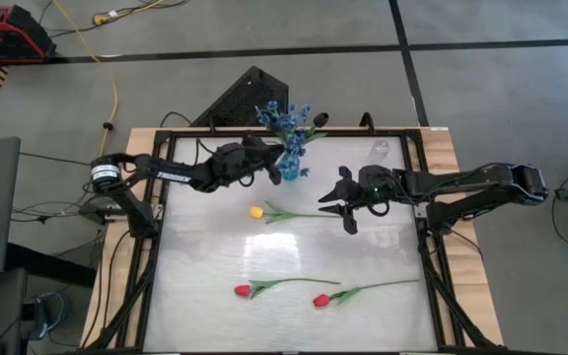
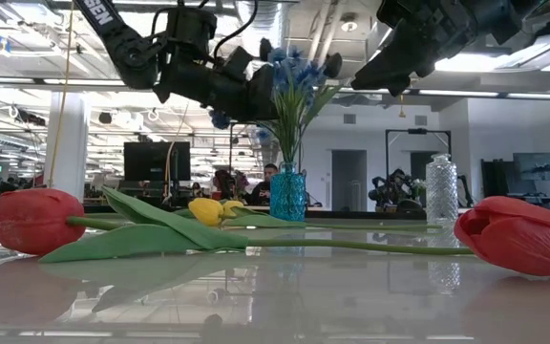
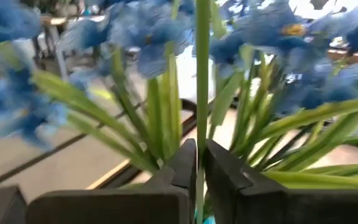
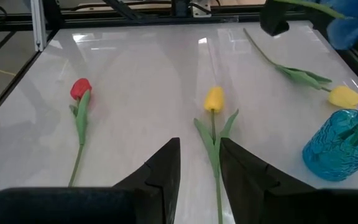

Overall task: Sort flowers into vase by color
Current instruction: Put the black flower into the blue vase, then put the blue flowers into the blue vase

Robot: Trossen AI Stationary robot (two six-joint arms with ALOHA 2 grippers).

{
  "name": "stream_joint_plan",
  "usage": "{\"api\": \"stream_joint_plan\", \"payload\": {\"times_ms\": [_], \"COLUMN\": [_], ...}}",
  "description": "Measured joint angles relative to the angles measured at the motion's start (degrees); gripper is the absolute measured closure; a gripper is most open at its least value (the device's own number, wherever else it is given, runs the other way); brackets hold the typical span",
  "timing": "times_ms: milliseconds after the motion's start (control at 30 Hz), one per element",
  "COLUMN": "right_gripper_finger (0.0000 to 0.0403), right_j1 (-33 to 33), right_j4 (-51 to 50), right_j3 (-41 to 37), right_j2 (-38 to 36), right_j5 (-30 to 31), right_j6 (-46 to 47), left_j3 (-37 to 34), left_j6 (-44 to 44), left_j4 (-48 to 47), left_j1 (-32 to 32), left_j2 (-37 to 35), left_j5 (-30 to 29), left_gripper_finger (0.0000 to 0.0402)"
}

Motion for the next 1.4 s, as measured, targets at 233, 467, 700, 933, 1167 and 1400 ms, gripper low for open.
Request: {"api": "stream_joint_plan", "payload": {"times_ms": [233, 467, 700, 933, 1167, 1400], "right_gripper_finger": [0.0266, 0.0266, 0.0266, 0.0266, 0.0266, 0.0266], "right_j1": [0.00, 0.00, 0.00, 0.00, 0.07, 0.07], "right_j4": [0.02, 0.00, 0.00, 0.02, 0.02, -0.11], "right_j3": [0.00, 0.00, 0.00, 1.68, 2.58, 2.58], "right_j2": [0.00, -0.07, -0.09, -0.13, -0.13, -0.13], "right_j5": [-0.02, -0.04, -0.04, -0.04, -0.02, -0.02], "right_j6": [0.00, 0.90, 2.91, 3.01, 3.23, 3.52], "left_j3": [-0.02, -0.04, -0.04, -0.04, -0.09, -0.09], "left_j6": [0.12, 1.53, 1.29, 0.50, 0.06, 0.87], "left_j4": [-10.82, -21.56, -30.49, -34.26, -35.48, -35.06], "left_j1": [0.09, 0.07, 0.09, 0.09, 0.09, 0.09], "left_j2": [-6.44, -17.58, -33.42, -40.61, -38.21, -37.33], "left_j5": [3.03, 7.35, 11.65, 10.54, 11.57, 11.89], "left_gripper_finger": [0.0303, 0.0250, 0.0245, 0.0245, 0.0245, 0.0245]}}
